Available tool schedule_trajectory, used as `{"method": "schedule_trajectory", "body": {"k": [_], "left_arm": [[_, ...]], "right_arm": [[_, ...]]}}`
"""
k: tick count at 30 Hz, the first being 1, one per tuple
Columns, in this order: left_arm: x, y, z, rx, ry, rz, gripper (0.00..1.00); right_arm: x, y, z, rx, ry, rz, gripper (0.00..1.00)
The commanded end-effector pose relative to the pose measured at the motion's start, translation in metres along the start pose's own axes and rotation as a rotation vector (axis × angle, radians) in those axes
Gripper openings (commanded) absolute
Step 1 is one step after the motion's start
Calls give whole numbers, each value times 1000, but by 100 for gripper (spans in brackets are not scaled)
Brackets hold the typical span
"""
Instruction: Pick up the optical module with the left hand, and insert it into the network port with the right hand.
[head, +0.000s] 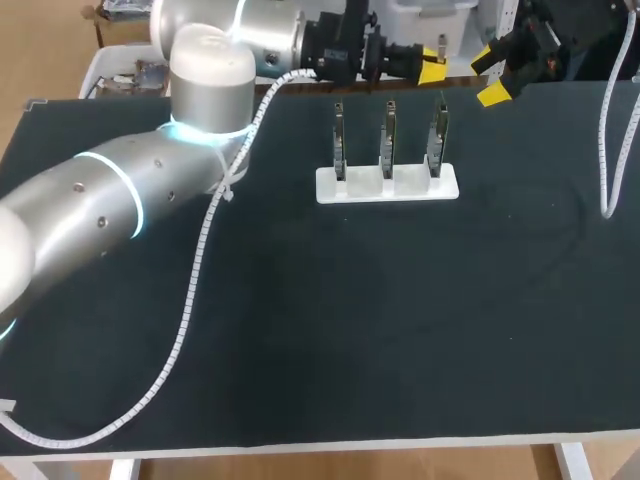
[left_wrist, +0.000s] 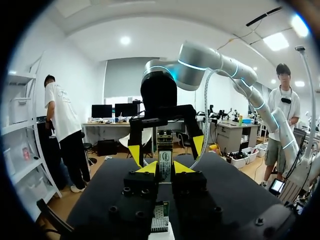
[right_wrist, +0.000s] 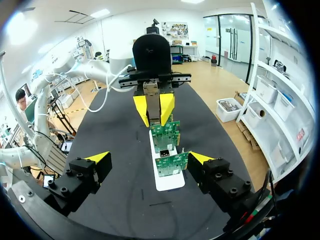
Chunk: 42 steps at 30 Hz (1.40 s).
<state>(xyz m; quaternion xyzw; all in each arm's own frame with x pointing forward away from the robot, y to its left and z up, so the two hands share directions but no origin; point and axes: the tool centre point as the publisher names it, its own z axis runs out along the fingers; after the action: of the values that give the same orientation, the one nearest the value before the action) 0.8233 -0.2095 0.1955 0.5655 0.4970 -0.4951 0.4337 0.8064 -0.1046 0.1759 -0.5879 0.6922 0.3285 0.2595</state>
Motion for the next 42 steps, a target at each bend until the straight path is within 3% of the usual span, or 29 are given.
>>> {"method": "schedule_trajectory", "body": {"k": [1, 19, 42], "left_arm": [[-1, 10, 4, 74, 3, -1, 0], [8, 13, 4, 2, 52, 2, 0], [10, 15, 11, 2, 20, -16, 0]], "right_arm": [[0, 3, 0, 6, 1, 1, 100], [0, 3, 0, 6, 1, 1, 100], [0, 3, 0, 6, 1, 1, 100]]}}
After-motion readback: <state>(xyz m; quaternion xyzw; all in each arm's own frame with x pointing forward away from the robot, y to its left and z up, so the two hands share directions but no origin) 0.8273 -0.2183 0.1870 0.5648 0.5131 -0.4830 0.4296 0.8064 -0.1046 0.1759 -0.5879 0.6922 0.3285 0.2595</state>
